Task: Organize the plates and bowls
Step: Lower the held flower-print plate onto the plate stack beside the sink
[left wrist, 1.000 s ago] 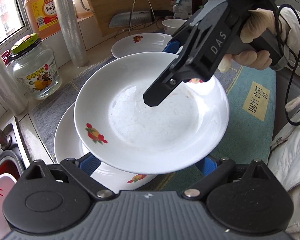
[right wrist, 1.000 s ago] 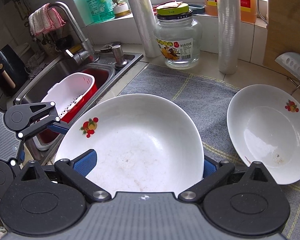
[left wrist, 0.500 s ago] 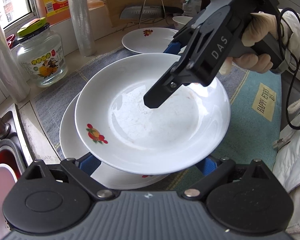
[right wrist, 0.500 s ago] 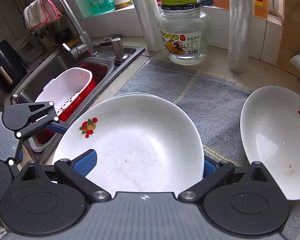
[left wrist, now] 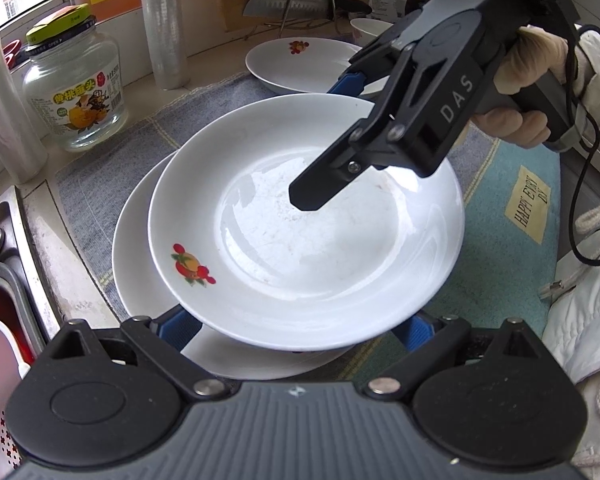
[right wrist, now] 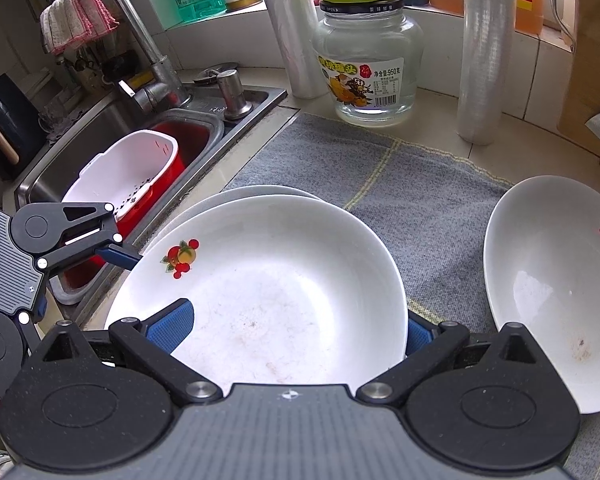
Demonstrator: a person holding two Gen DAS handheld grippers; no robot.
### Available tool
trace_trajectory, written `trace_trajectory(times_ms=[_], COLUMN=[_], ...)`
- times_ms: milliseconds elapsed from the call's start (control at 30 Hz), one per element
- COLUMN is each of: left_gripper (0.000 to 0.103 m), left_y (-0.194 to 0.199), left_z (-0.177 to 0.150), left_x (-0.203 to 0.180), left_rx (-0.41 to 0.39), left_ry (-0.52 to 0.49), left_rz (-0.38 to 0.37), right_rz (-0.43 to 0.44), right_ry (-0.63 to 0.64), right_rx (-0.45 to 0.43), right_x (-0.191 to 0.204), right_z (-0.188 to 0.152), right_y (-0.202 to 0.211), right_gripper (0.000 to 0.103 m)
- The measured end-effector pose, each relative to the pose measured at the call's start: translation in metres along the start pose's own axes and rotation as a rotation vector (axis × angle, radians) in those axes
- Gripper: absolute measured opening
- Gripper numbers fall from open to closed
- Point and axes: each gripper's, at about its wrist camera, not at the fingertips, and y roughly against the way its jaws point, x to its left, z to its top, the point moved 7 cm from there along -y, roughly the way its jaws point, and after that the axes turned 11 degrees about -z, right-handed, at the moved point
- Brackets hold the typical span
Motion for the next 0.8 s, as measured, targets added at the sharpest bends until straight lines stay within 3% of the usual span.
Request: trace_trajectory(times_ms=[800], left_gripper=[0.098], left_y=[-0.0034], left_z=[0.0028], left_x=[0.0082], left_rx=[0.091], left_ry=[0.003], left_rz=[-0.043], right_rz=[0.023], right_ry=[-0.019], right_rx=[0.007], right_x=[-0.0007], right_z=[-0.0015], right_y=[0.0034], right_gripper=[0.103])
